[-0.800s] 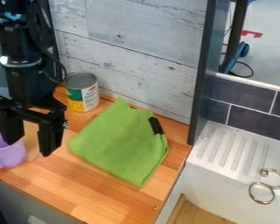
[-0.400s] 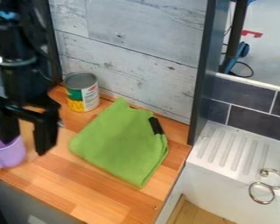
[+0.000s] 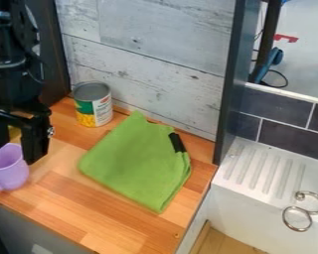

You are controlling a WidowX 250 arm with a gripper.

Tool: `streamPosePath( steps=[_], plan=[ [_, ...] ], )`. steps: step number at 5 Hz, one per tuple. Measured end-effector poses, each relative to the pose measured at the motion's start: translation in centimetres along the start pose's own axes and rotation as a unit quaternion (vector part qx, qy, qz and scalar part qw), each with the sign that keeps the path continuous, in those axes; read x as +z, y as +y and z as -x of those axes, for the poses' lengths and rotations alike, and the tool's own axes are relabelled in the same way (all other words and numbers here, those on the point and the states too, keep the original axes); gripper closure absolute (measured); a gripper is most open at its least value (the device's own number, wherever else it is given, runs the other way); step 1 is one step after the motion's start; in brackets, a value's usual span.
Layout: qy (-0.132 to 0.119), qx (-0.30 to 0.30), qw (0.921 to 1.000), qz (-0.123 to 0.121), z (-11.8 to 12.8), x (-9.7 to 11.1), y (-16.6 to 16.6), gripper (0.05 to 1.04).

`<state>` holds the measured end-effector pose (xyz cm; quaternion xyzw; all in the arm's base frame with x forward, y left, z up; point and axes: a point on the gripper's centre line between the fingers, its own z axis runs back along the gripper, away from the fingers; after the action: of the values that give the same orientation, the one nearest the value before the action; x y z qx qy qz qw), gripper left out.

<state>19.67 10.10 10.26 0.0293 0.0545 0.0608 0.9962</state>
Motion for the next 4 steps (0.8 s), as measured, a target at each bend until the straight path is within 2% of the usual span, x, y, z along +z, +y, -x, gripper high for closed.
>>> streamPosePath(
  steps=[1, 3, 4],
  plan=[
    [-0.008, 0.008, 0.9999, -0.005, -0.2, -0.3, 1.7, 0.083],
    [-0.008, -0.007, 0.9999, -0.012, -0.9, -2.0, 2.9, 0.083],
    [-0.029, -0.010, 0.9995, -0.009, -1.6, -2.3, 3.3, 0.083]
  ],
)
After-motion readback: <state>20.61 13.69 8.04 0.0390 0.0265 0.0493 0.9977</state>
